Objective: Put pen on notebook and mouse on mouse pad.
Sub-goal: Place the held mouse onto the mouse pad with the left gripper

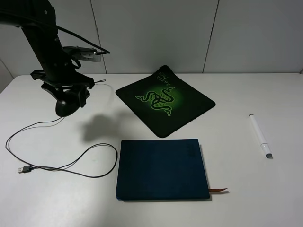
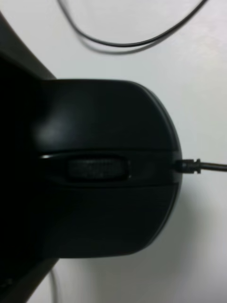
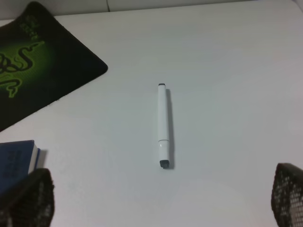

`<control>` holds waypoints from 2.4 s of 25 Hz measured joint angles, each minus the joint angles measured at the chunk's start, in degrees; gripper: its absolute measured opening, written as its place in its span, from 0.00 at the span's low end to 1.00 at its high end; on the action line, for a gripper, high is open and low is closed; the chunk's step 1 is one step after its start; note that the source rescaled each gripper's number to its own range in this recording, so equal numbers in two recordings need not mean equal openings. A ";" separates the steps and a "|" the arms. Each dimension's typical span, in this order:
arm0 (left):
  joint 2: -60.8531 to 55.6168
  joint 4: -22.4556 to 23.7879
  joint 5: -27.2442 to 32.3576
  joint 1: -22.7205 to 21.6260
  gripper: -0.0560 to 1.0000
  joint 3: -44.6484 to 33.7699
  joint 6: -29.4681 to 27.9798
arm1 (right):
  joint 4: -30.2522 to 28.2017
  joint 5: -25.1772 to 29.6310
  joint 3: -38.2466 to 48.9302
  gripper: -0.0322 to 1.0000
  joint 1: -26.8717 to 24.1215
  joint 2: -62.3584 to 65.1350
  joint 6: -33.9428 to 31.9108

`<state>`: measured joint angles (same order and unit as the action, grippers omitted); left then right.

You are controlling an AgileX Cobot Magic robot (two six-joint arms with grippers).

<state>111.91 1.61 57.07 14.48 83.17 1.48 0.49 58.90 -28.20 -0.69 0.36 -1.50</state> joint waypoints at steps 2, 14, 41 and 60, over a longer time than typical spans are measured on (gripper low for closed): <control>0.00 -1.61 3.19 0.00 0.05 2.45 0.00 | 0.00 0.00 0.00 1.00 0.00 0.00 0.00; 0.58 -3.88 5.82 9.70 0.05 13.28 0.00 | 0.00 0.00 0.00 1.00 0.00 0.00 0.00; 28.03 -4.48 -0.85 17.65 0.05 44.13 -0.92 | 0.00 0.00 0.00 1.00 0.00 0.00 0.00; 33.57 -5.96 -13.80 17.65 0.05 44.13 -3.08 | 0.12 0.00 0.00 1.00 0.00 0.00 0.00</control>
<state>145.48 -4.35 43.27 32.13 127.31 -1.60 0.61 58.90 -28.20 -0.69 0.36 -1.50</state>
